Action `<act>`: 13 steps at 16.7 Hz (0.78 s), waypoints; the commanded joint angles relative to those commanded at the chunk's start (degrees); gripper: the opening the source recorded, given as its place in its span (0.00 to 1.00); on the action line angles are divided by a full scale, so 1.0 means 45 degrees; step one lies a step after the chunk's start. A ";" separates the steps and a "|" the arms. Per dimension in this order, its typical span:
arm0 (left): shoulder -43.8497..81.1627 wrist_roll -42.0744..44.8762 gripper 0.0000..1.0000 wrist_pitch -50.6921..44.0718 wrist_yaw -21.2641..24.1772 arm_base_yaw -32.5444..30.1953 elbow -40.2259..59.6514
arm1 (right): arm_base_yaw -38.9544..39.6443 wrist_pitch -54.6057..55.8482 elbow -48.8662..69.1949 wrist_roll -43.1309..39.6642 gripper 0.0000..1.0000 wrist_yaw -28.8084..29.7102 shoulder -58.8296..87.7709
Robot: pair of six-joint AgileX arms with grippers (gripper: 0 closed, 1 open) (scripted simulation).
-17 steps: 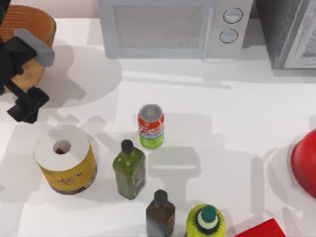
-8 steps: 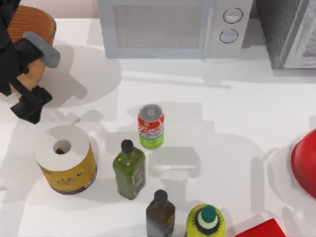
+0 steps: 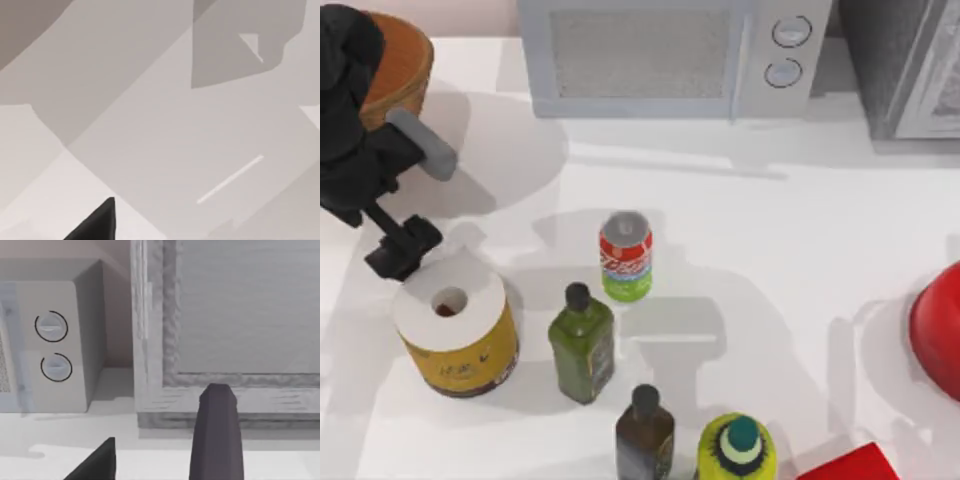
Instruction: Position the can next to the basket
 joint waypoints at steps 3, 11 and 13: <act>0.0059 0.0003 1.00 0.0178 0.0000 0.0000 -0.0166 | 0.0000 0.0000 0.0000 0.0000 1.00 0.0000 0.0000; 0.0059 0.0003 0.55 0.0178 0.0000 0.0000 -0.0166 | 0.0000 0.0000 0.0000 0.0000 1.00 0.0000 0.0000; 0.0059 0.0003 0.40 0.0178 0.0000 0.0000 -0.0166 | 0.0000 0.0000 0.0000 0.0000 1.00 0.0000 0.0000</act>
